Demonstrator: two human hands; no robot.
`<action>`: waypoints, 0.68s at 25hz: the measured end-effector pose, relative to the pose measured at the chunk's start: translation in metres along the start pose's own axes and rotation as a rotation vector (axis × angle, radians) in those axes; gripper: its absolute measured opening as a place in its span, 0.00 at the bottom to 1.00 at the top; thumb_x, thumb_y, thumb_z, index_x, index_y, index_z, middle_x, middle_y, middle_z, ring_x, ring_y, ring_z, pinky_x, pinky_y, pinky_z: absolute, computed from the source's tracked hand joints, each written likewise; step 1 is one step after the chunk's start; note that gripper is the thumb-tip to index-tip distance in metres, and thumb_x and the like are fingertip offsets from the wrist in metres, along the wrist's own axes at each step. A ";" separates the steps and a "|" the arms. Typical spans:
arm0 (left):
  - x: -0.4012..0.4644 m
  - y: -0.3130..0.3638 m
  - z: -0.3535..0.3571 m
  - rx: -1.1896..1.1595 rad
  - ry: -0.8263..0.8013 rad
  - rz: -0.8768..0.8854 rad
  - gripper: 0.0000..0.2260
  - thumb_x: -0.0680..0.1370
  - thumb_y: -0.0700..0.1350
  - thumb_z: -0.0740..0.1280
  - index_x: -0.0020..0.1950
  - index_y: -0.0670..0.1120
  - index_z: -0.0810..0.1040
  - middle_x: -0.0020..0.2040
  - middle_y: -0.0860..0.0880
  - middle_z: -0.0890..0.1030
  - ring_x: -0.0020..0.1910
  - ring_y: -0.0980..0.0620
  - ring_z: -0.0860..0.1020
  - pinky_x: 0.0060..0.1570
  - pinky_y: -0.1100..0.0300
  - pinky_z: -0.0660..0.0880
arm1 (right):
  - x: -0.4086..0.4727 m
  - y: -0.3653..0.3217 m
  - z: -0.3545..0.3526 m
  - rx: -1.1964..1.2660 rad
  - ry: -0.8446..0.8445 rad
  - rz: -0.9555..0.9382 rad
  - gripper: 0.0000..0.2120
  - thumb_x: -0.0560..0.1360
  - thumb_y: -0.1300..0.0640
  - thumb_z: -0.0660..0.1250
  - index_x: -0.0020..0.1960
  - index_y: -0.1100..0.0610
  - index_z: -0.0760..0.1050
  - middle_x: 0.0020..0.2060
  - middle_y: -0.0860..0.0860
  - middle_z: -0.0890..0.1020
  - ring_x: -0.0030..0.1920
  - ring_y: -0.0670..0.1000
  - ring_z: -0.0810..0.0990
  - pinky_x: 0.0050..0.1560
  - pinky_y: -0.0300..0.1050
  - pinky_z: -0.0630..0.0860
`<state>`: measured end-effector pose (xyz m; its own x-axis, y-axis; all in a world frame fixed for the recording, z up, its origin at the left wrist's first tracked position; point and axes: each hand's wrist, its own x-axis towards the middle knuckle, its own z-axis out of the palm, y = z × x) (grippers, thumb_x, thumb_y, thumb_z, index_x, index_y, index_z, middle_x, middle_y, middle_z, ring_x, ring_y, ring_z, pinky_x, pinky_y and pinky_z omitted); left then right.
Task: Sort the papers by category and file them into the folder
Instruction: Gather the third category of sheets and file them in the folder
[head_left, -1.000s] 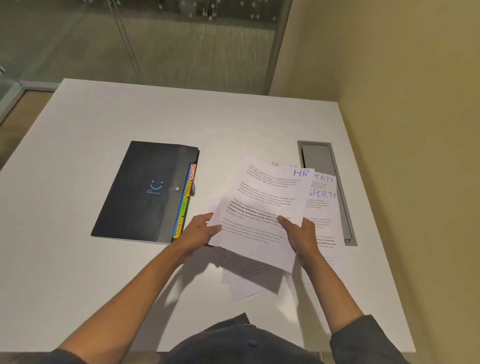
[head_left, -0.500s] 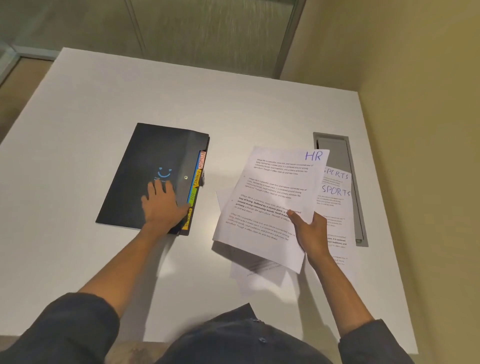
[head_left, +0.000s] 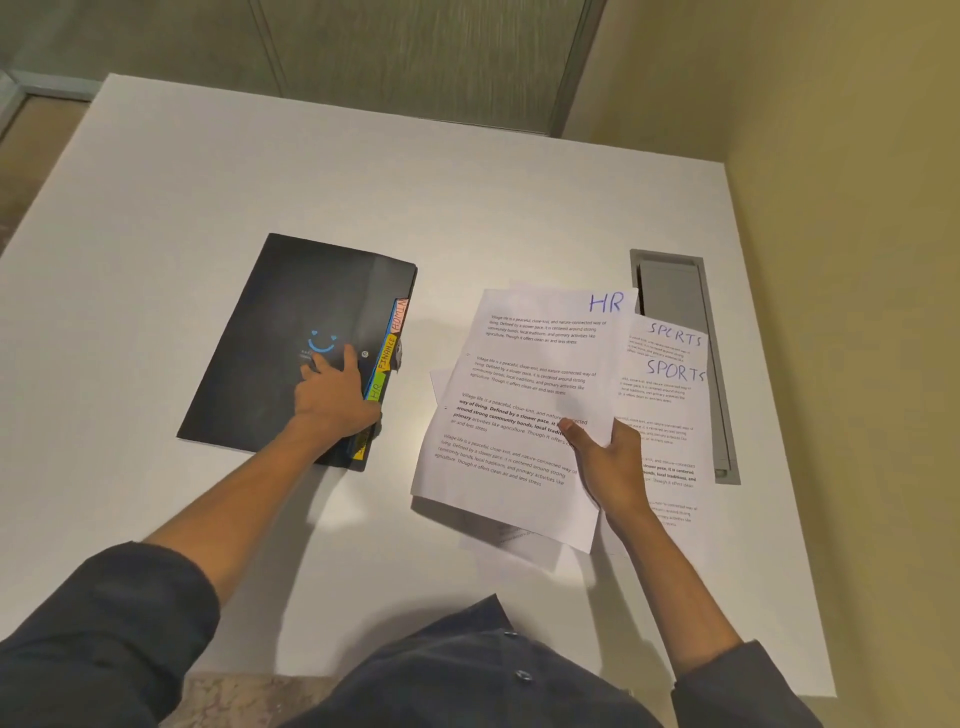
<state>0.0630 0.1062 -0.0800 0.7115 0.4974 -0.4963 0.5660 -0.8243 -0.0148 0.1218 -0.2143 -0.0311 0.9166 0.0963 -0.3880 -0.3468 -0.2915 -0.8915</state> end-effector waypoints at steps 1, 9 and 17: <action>0.000 0.001 -0.001 0.023 0.001 0.045 0.40 0.77 0.57 0.62 0.77 0.48 0.40 0.73 0.32 0.59 0.68 0.31 0.66 0.59 0.42 0.72 | 0.000 0.001 0.000 -0.001 -0.003 -0.001 0.08 0.75 0.58 0.72 0.54 0.55 0.83 0.48 0.48 0.86 0.51 0.49 0.85 0.56 0.47 0.79; -0.010 -0.020 -0.011 0.024 0.147 0.178 0.15 0.81 0.51 0.54 0.57 0.45 0.75 0.63 0.38 0.75 0.49 0.40 0.80 0.50 0.46 0.79 | -0.004 0.003 0.001 0.019 -0.016 -0.049 0.10 0.76 0.59 0.71 0.56 0.59 0.82 0.48 0.49 0.86 0.50 0.49 0.85 0.52 0.39 0.79; -0.007 -0.014 0.005 0.035 0.147 0.130 0.25 0.73 0.61 0.67 0.64 0.48 0.72 0.63 0.45 0.76 0.52 0.46 0.80 0.49 0.51 0.78 | -0.008 0.001 -0.001 0.001 -0.017 -0.087 0.10 0.76 0.59 0.71 0.56 0.58 0.82 0.48 0.47 0.86 0.49 0.43 0.84 0.47 0.33 0.78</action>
<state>0.0480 0.1132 -0.0813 0.8322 0.4185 -0.3638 0.4525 -0.8917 0.0095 0.1144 -0.2165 -0.0281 0.9398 0.1371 -0.3131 -0.2662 -0.2808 -0.9221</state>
